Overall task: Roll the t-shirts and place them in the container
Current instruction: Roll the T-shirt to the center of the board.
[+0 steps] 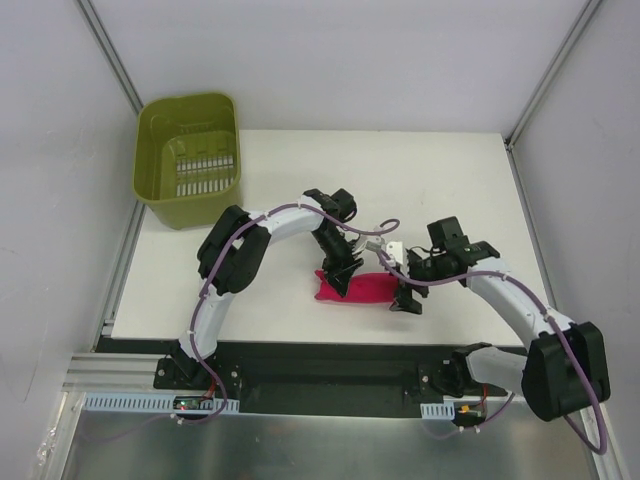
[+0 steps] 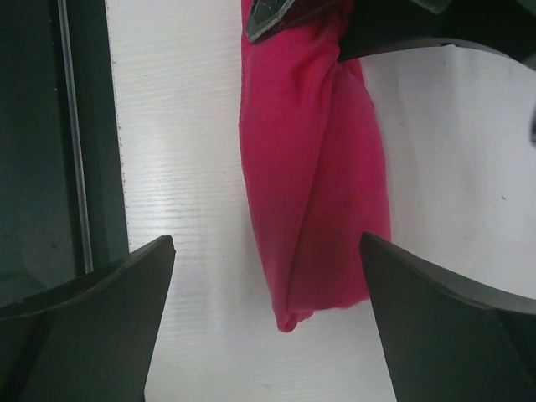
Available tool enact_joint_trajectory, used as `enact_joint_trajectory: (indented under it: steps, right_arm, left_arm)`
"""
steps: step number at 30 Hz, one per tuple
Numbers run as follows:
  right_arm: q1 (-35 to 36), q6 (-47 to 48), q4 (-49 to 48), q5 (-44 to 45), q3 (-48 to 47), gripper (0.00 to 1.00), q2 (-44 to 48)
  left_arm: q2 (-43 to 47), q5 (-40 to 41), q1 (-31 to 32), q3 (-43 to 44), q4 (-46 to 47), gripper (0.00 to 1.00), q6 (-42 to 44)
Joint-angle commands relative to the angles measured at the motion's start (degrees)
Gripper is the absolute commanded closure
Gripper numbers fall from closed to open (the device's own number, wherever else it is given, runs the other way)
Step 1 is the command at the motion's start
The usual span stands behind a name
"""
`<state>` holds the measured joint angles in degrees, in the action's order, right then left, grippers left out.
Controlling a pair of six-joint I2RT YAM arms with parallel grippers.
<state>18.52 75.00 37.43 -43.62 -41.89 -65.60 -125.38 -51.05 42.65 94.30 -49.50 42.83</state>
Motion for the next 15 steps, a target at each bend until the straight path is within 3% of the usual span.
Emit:
enact_joint_trajectory:
  steps: [1, 15]
  right_arm:
    - [2.21, 4.80, -3.76, 0.55, -0.56, 0.04, -3.91]
    - [9.16, 9.11, -12.29, 11.27, 2.16, 0.04, -10.86]
  left_arm:
    - [-1.09, -1.25, -0.11, 0.44, -2.89, 0.51, 0.06]
    - [-0.65, -3.18, -1.34, 0.09, -2.89, 0.49, -0.38]
